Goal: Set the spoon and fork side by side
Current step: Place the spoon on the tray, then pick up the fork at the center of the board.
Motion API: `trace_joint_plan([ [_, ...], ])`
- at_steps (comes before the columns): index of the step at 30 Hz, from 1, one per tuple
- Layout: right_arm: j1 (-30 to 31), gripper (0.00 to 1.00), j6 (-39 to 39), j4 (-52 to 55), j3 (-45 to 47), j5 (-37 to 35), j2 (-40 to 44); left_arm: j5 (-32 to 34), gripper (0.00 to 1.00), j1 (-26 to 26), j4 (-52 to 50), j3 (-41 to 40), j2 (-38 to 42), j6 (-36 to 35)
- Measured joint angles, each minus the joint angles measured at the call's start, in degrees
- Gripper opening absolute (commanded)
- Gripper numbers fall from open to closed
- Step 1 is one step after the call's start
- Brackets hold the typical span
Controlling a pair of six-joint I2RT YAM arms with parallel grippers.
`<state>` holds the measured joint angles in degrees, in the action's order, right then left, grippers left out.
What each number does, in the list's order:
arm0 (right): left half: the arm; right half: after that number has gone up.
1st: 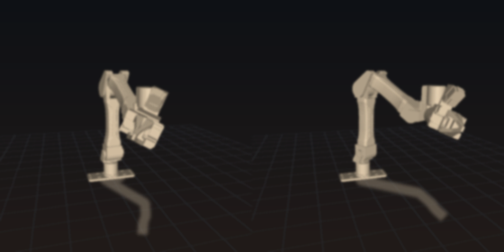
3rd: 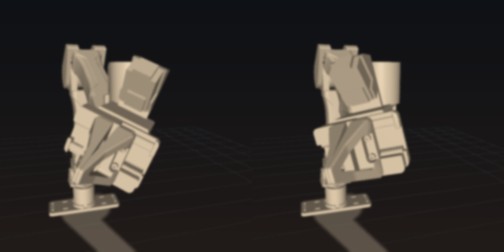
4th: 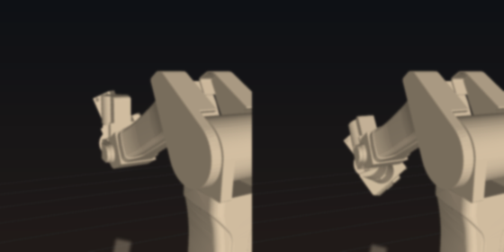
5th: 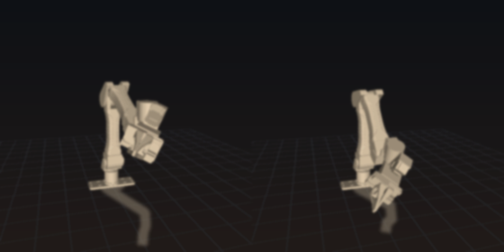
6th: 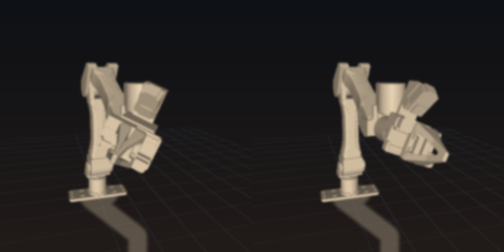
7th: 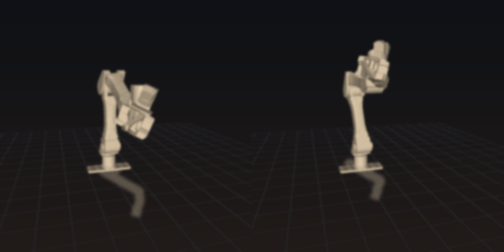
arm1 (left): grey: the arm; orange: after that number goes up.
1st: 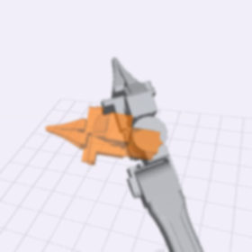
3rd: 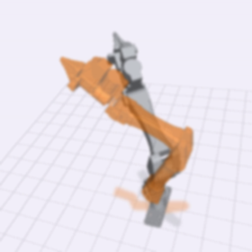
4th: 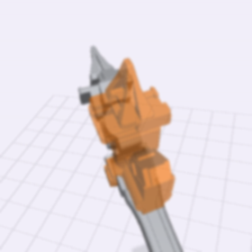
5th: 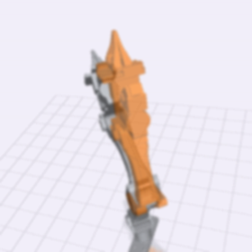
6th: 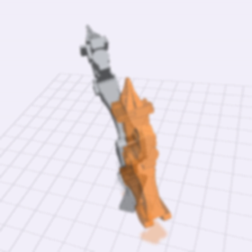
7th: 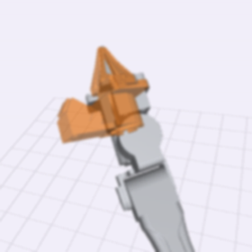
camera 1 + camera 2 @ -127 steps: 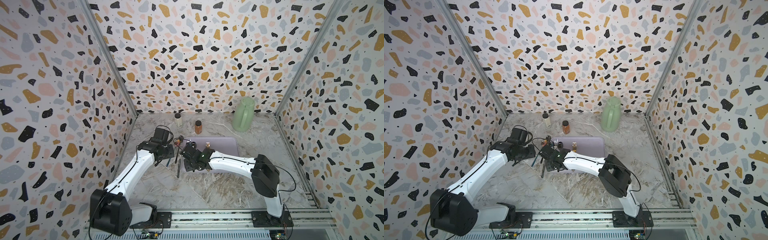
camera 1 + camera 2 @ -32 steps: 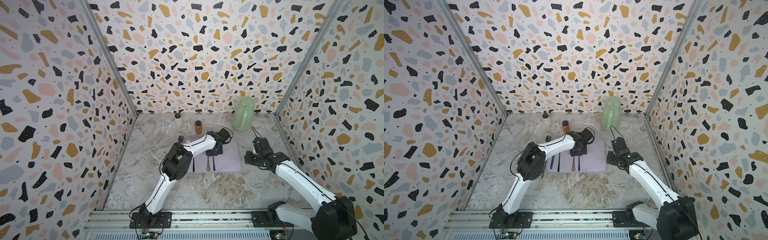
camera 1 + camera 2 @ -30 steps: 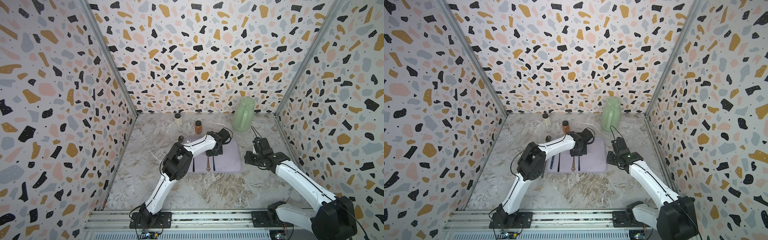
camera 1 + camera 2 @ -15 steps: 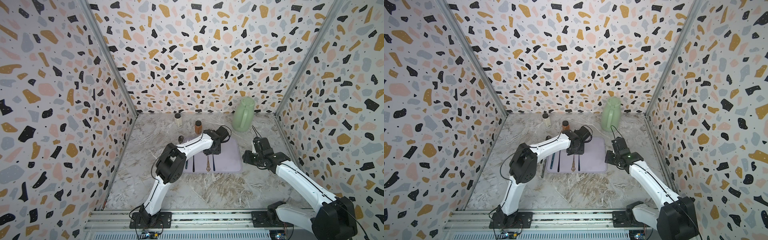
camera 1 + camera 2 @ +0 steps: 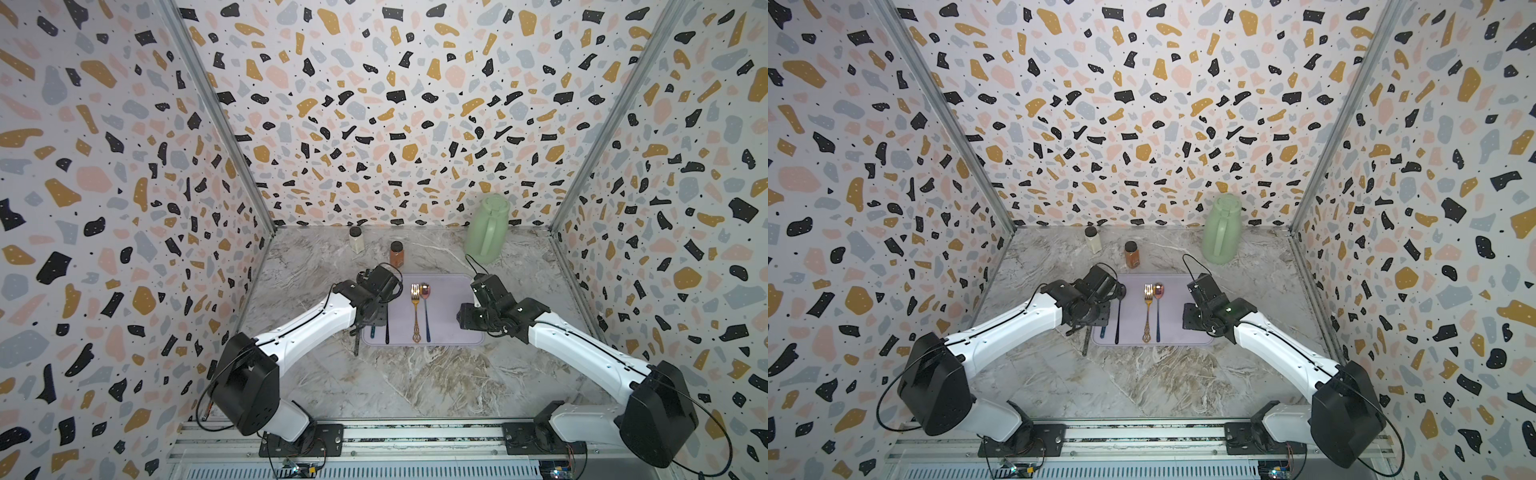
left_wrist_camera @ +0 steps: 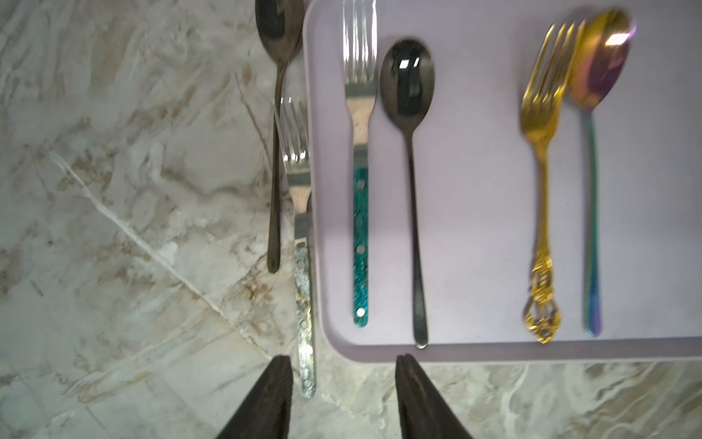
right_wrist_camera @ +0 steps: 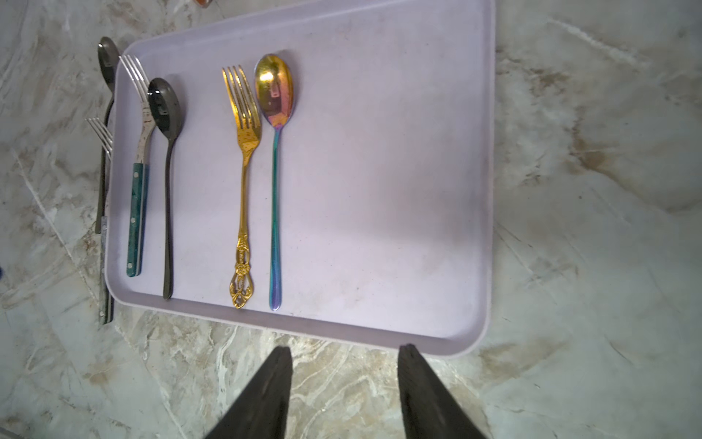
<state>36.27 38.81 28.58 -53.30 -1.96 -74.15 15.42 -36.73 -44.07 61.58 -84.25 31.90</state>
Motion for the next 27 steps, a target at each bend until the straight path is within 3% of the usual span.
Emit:
trace_joint_plan([
  [9, 3.23, 0.51, 0.59, 0.15, -1.64, -0.55, -2.62, -2.82, 0.49, 2.49, 6.19, -14.36, 0.96, 0.24],
  [19, 4.11, 0.5, 0.66, 0.46, -2.16, -0.92, -3.67, -5.05, 0.42, 2.86, 11.69, -15.04, -5.11, 0.22],
  [27, 4.15, 0.51, 0.66, 0.59, -2.36, -1.46, -3.69, -6.36, 0.31, 4.7, 14.8, -15.47, -5.25, 0.61],
])
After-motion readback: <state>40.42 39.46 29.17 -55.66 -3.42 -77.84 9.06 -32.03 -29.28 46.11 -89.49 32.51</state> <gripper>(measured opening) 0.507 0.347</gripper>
